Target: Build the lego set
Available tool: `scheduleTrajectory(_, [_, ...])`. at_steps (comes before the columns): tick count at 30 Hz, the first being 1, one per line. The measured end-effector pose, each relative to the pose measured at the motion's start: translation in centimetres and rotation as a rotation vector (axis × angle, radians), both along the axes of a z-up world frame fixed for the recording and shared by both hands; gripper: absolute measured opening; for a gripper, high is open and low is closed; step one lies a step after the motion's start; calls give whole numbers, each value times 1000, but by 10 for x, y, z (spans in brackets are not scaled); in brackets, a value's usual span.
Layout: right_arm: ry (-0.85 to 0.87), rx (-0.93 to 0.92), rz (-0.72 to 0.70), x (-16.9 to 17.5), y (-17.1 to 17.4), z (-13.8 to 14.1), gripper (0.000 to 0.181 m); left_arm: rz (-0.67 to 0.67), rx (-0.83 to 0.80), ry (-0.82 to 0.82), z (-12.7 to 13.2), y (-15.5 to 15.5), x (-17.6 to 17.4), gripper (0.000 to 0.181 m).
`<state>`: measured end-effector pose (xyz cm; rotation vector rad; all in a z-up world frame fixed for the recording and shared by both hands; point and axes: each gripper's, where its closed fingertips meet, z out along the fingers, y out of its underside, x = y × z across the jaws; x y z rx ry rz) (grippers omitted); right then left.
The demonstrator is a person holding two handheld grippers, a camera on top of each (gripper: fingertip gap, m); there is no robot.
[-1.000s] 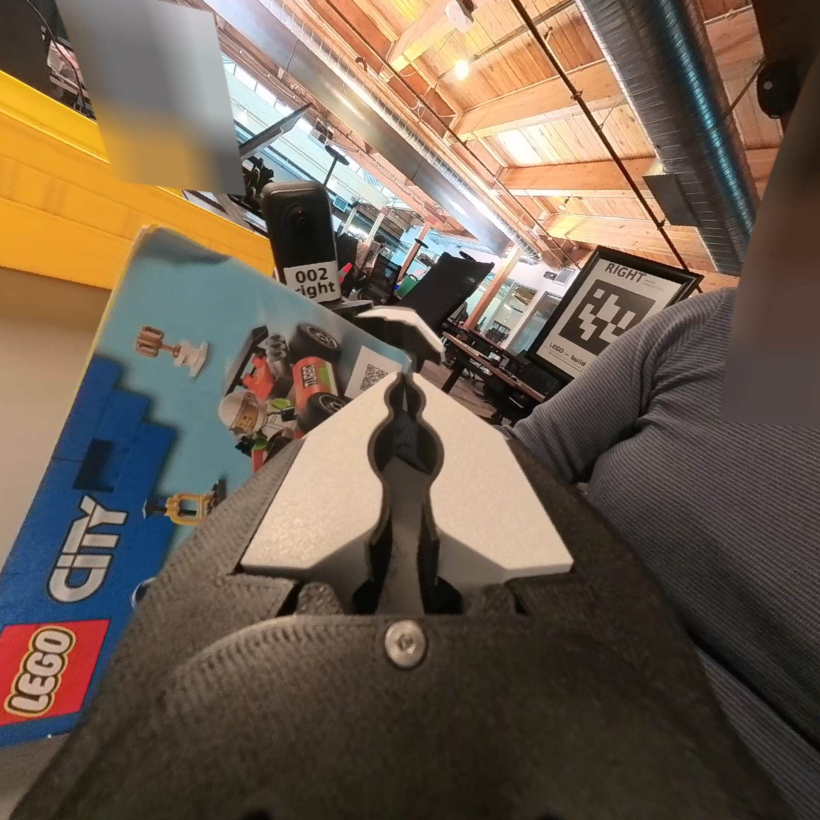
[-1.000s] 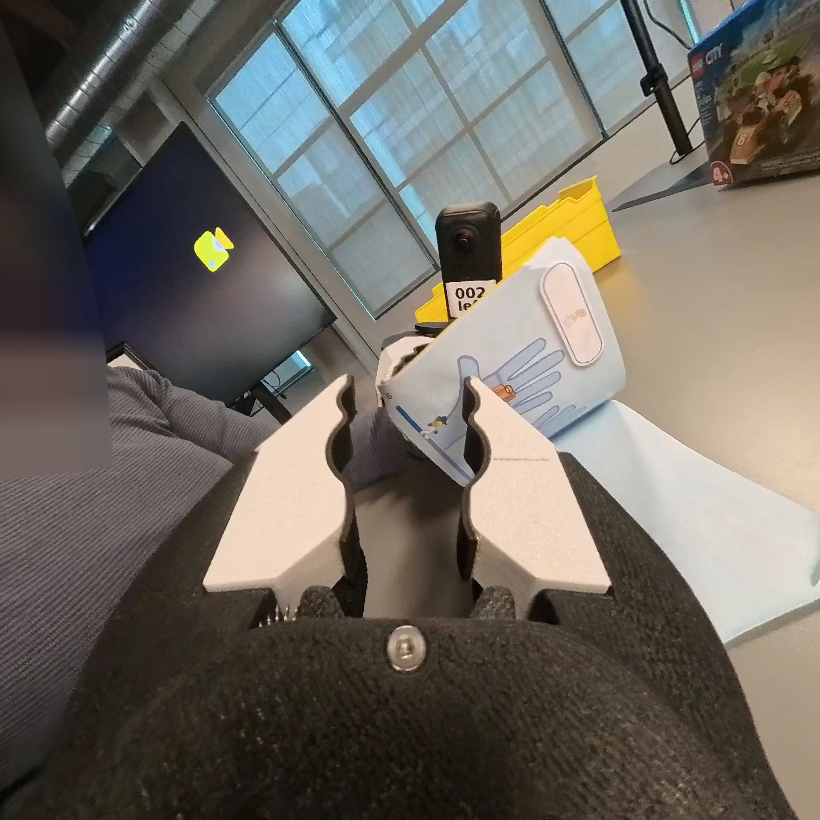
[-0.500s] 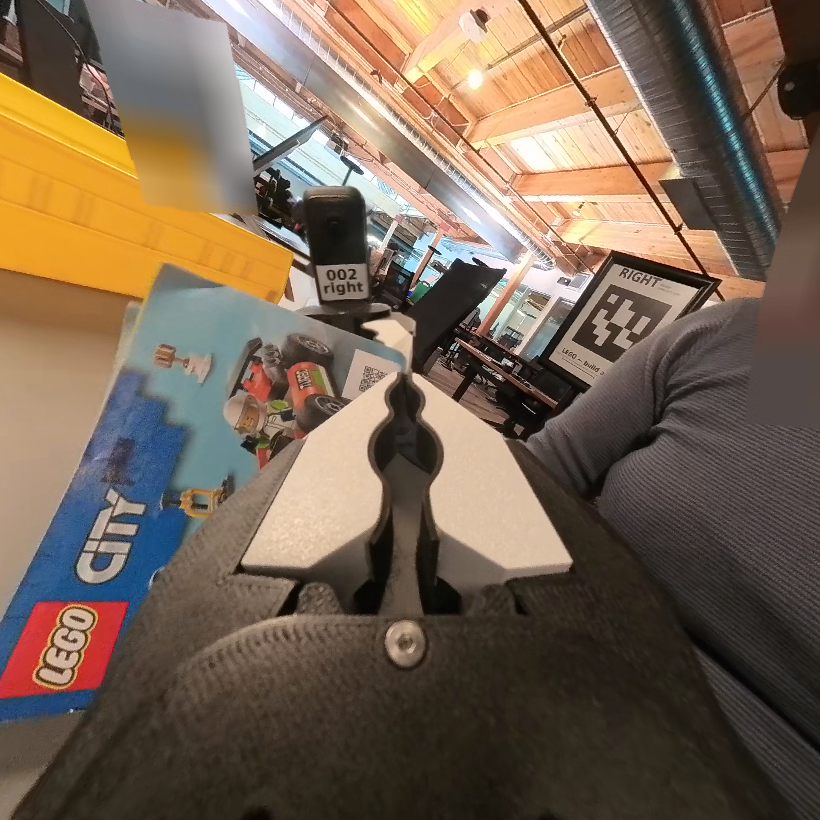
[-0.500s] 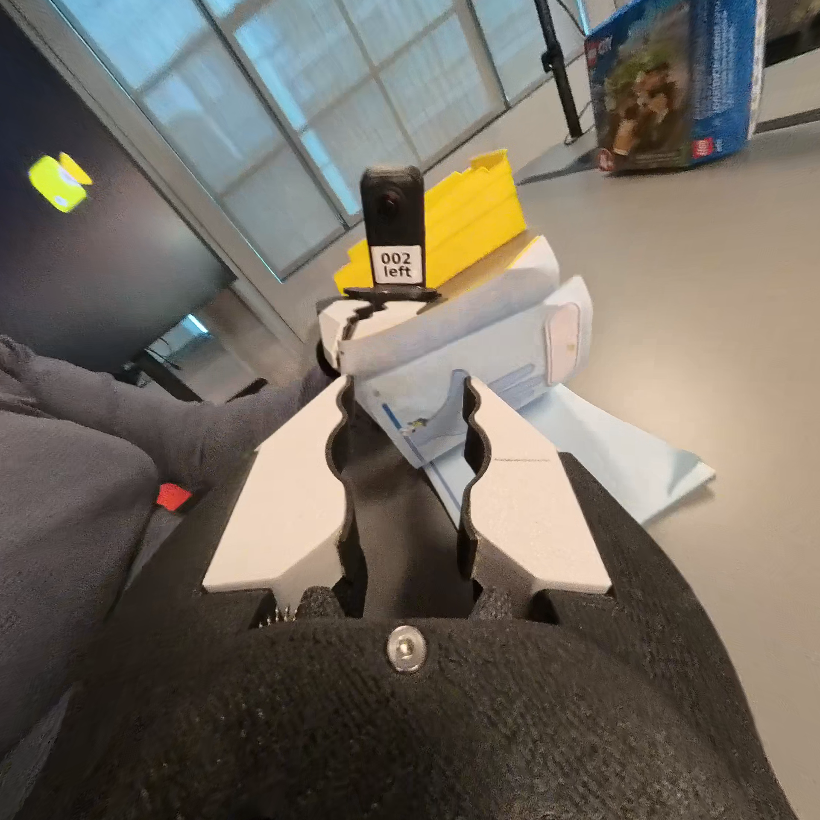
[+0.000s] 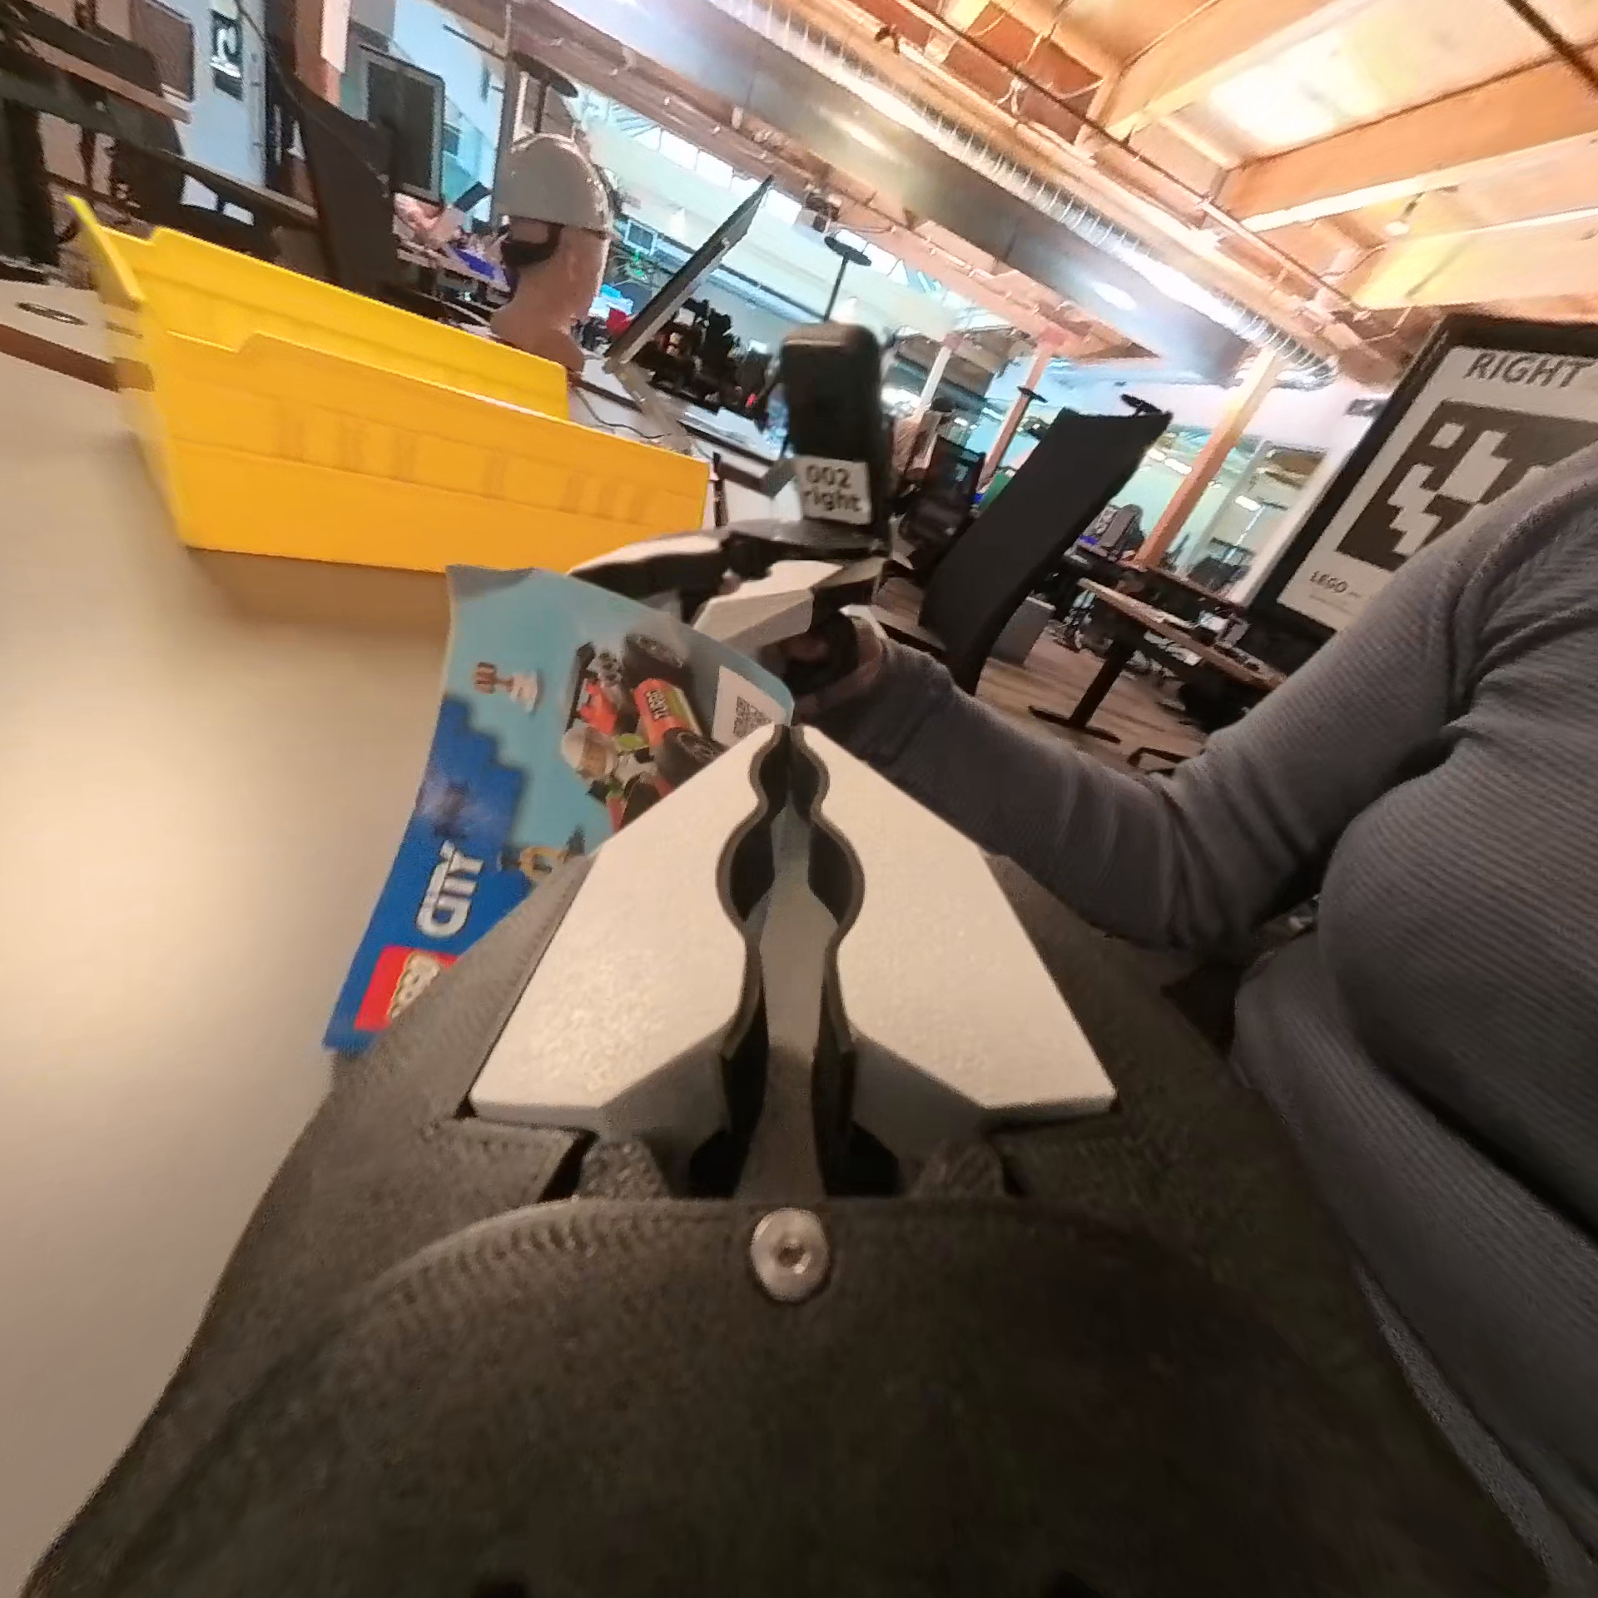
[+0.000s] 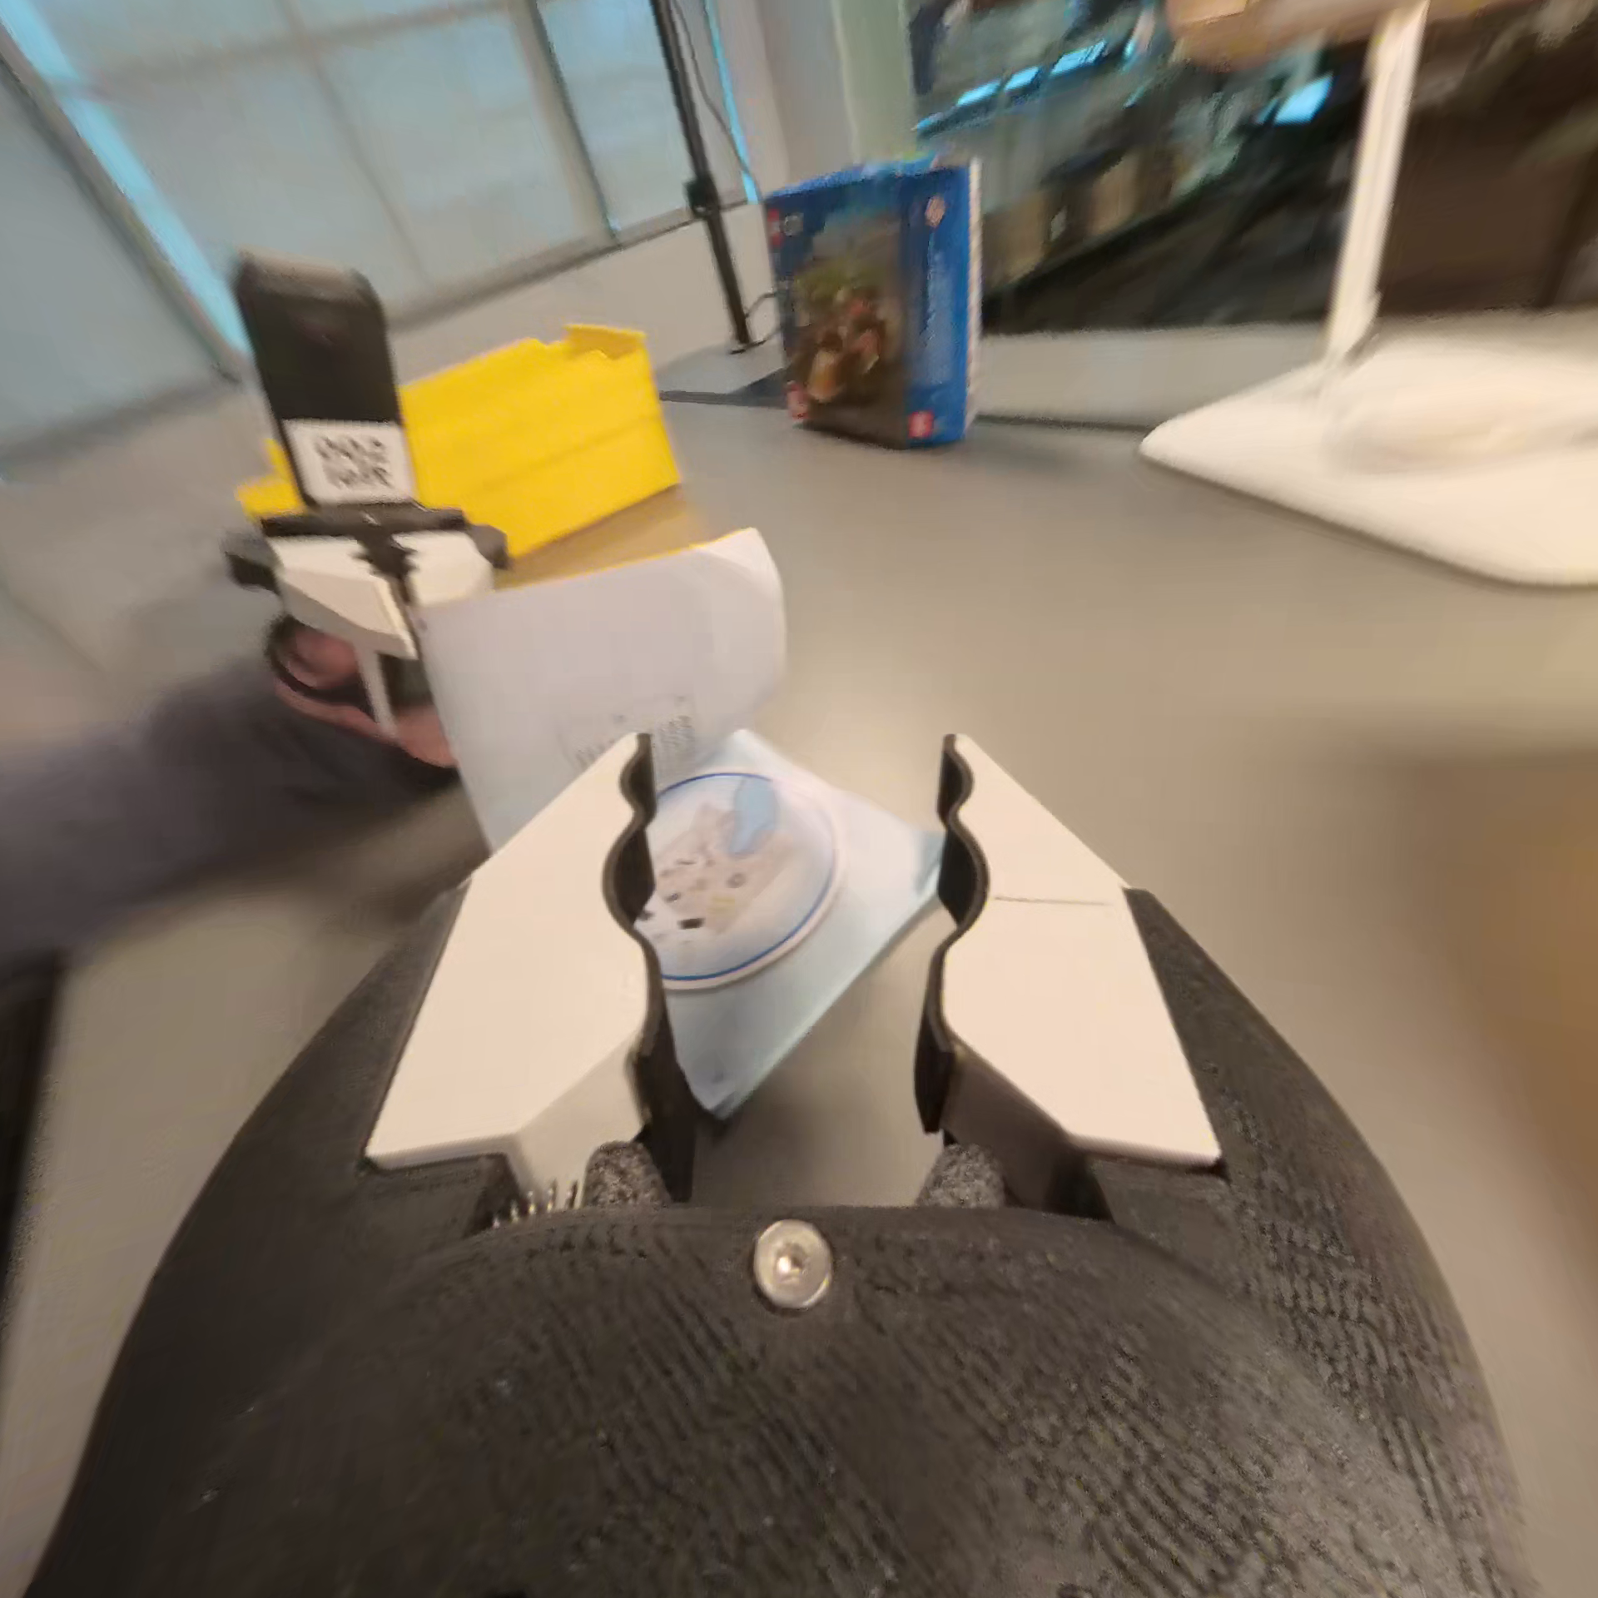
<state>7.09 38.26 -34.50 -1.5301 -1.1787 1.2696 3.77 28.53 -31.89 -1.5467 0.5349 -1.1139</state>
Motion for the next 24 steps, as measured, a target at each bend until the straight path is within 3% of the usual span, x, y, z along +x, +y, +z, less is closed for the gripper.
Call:
scheduleTrajectory(5, [-83,11,161,-8,-30,-13,43,57,-19,64,-7,-14,-25,0])
scheduleTrajectory(11, [-228,165,272,-34,-68,-33,40,151,-30,106,-9,-58,-51,0])
scheduleTrajectory(14, [-327,200,332,-50,-86,-48,44,281,-83,139,-18,-80,-72,0])
scheduleTrajectory(19, [-377,174,371,-71,-106,-56,49,705,-70,326,-26,-100,-119,0])
scheduleTrajectory(24, [-427,135,362,-87,-110,-60,49,767,-16,429,-24,-119,-99,6])
